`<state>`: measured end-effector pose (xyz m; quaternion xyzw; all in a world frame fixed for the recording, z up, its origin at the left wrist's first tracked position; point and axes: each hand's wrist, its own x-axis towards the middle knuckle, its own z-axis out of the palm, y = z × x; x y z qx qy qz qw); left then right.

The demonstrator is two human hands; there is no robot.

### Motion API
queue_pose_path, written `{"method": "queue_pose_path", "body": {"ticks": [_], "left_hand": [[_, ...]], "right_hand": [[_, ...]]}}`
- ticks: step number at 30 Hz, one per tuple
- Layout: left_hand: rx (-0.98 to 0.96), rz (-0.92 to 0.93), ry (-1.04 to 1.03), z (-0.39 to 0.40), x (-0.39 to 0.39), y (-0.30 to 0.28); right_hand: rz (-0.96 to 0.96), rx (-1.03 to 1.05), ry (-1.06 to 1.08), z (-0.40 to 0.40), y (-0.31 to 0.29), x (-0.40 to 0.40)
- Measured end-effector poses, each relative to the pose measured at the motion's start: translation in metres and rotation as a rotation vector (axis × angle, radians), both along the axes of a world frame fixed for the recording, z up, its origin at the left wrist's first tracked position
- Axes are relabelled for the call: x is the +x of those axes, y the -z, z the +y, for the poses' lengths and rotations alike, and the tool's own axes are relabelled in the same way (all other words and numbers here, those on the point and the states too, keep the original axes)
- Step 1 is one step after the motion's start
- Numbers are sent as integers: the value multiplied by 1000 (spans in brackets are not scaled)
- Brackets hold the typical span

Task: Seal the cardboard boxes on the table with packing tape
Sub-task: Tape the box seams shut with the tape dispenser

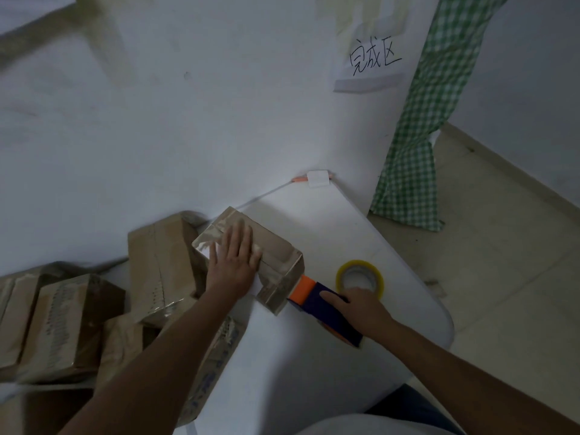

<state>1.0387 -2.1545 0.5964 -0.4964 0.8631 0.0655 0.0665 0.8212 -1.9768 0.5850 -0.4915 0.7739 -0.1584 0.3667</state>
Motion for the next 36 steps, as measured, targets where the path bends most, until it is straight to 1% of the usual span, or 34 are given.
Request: {"method": "queue_pose_path", "body": {"ticks": [2,4,6,8,11,15,19,23,27,32,36], "left_hand": [[11,69,53,22,-13,-1],[52,45,98,44,-25,6],[64,15,60,54,-32,11],[68,26,13,54,-34,11],[54,0,33,55,-33,11],[48,-43,40,57,-35,10],[29,-57,50,57,-34,9],[44,-13,25,55,-36,8],[41,38,12,54,-35,12],[111,115,16,46,-31,15],[23,114,28,51,-30,21]], "right_hand": [[-2,6,21,1,2,2],[6,9,23,4,3,2],[7,0,17,5,2,1],[-17,-18,25,7,1,-3],[-37,-73,41,14,0,-9],[-6,-134,23,22,-2,-11],[2,-124,-5,20,-2,-14],[1,-119,-11,28,-1,-20],[-4,-101,9,35,-2,-26],[-4,-24,15,28,5,-19],[52,99,0,11,8,-13]]}}
